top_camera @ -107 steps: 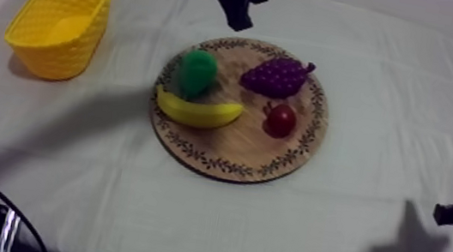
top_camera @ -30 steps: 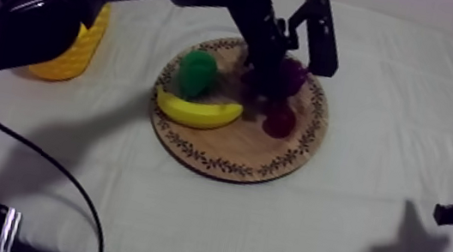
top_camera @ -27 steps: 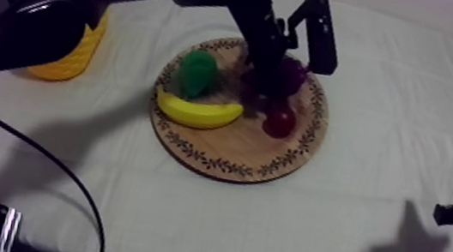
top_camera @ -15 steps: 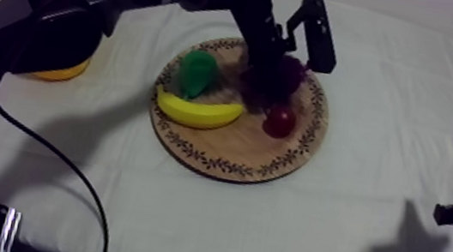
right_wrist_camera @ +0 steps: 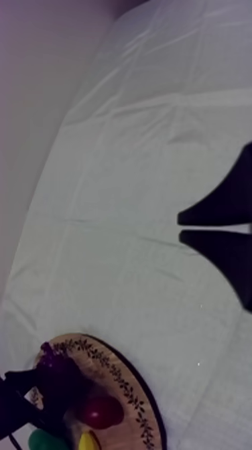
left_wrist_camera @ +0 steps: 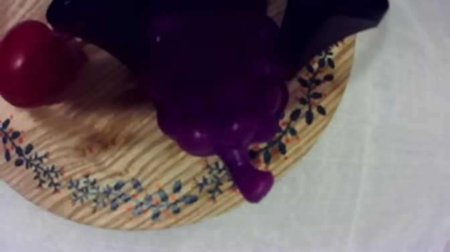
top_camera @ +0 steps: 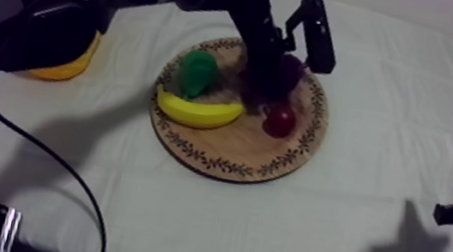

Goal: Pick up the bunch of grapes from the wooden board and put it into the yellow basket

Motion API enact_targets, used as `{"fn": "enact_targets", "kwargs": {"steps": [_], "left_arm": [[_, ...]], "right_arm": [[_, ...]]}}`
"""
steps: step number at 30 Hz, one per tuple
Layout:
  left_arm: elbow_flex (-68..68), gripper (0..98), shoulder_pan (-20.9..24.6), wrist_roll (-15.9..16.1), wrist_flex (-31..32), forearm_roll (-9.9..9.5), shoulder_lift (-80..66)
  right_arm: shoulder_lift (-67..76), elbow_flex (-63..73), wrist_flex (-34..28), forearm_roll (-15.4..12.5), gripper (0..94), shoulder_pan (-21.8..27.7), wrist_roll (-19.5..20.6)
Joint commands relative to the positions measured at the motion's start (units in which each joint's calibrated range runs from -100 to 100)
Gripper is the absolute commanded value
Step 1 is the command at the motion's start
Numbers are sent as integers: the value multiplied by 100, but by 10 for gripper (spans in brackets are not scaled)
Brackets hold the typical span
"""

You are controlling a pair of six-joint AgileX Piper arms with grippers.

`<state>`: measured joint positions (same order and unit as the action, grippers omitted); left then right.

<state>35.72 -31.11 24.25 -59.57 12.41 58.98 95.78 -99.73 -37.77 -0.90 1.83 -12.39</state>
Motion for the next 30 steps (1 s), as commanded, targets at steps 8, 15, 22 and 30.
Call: {"fn": "enact_targets", "kwargs": {"steps": [8, 15, 22, 30], "left_arm": [[-1829, 489, -30, -116, 1259, -170, -1149], [-3402, 521, 10, -627, 1670, -524, -2487], [-4593, 540, 64, -1804, 1819, -1049, -4113], [-4932, 534, 143, -3405, 746, -1659, -5792]], "right_arm": [[-3, -4, -5, 0, 2, 1, 1], [-3, -4, -5, 0, 2, 1, 1], [-3, -4, -5, 0, 2, 1, 1], [-3, -4, -5, 0, 2, 1, 1]]}}
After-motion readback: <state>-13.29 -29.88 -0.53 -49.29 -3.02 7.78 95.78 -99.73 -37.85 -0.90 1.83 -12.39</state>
